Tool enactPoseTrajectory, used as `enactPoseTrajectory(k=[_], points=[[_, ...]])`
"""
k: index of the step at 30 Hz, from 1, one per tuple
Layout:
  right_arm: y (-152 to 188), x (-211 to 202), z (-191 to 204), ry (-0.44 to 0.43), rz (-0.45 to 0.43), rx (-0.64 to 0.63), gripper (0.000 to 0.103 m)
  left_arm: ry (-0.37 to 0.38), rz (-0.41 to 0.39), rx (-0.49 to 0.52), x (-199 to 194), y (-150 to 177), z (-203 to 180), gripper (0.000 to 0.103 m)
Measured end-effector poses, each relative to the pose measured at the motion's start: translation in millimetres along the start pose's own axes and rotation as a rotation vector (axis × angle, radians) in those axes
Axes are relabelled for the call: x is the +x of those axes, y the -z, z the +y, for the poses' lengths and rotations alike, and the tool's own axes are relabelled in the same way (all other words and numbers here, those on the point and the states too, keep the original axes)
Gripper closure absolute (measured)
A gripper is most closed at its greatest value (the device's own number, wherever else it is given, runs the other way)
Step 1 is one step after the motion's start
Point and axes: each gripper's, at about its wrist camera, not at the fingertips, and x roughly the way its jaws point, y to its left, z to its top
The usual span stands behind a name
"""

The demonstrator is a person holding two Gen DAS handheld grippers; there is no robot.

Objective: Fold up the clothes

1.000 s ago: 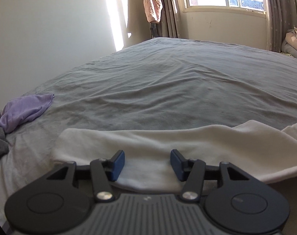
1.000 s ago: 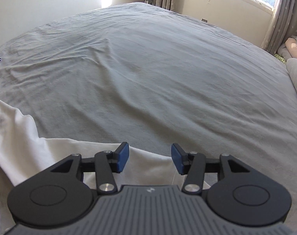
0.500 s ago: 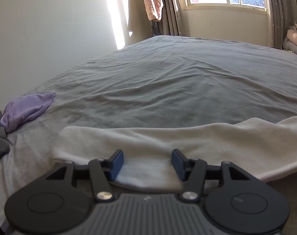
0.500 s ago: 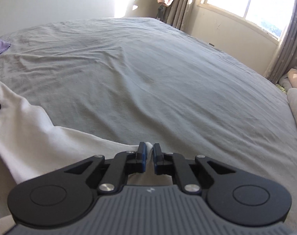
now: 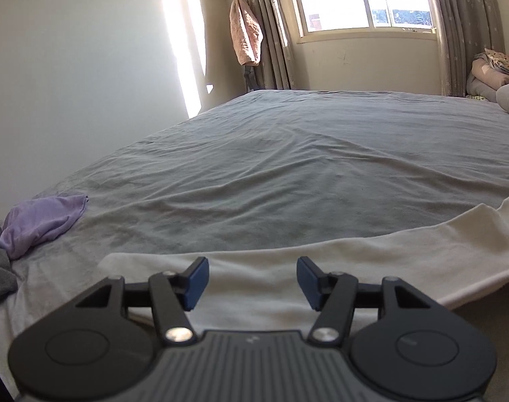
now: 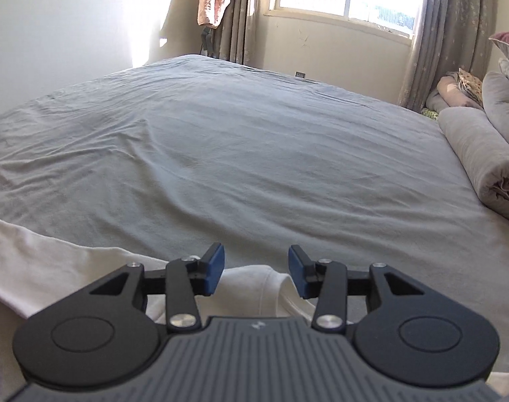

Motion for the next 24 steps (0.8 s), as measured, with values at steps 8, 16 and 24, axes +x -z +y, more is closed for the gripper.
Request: enactPoseTrajectory(k=[8,16,24], points=[[25,27,14,-0.047,0.084,0.046,0.072,0.059,0.058,0.054,5,5,-12,0.043],[3,55,6,0.058,0.066,0.083,0.077,0.06,0.059,0.048,8,9,-11,0.043],[29,-28,-45,0.092,0.026,0.172,0.075,0.104,0.004,0.015,-8,-2,-10,0.044]])
